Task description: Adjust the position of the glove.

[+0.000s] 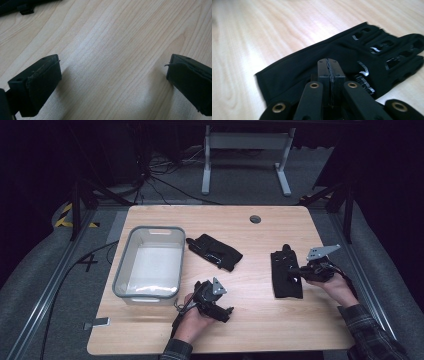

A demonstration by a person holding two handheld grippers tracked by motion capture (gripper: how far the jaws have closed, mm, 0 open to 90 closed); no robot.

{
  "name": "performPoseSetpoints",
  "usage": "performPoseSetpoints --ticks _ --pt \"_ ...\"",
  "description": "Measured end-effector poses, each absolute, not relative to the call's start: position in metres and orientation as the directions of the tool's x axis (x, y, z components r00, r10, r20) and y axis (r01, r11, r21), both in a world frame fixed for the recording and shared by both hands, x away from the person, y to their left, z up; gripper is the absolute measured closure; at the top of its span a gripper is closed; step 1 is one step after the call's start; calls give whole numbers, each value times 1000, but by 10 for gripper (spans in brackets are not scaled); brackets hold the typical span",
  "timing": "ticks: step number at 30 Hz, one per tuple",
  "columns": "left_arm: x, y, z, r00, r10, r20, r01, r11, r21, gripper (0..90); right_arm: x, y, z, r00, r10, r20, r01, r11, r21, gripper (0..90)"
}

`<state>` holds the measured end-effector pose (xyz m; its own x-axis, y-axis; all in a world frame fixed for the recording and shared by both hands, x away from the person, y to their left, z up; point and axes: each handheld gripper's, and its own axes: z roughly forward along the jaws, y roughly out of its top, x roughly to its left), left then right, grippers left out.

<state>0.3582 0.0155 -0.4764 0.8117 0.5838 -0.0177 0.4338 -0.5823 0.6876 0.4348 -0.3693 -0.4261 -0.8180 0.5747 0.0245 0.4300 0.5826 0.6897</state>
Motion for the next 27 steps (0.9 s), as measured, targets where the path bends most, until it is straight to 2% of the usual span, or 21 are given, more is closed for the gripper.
performPoseSetpoints --ticks 10,17,27 --pt "358 15 -477 811 585 -18 434 -581 689 1 460 -372 -432 -785 620 22 472 574 669 898" --pt "358 15 -477 810 586 -17 434 -580 689 1 465 -367 -442 -789 614 -5 476 617 627 898" --pt "358 15 -477 810 586 -17 435 -580 689 1 461 -368 -444 -806 591 -2 461 631 624 900"
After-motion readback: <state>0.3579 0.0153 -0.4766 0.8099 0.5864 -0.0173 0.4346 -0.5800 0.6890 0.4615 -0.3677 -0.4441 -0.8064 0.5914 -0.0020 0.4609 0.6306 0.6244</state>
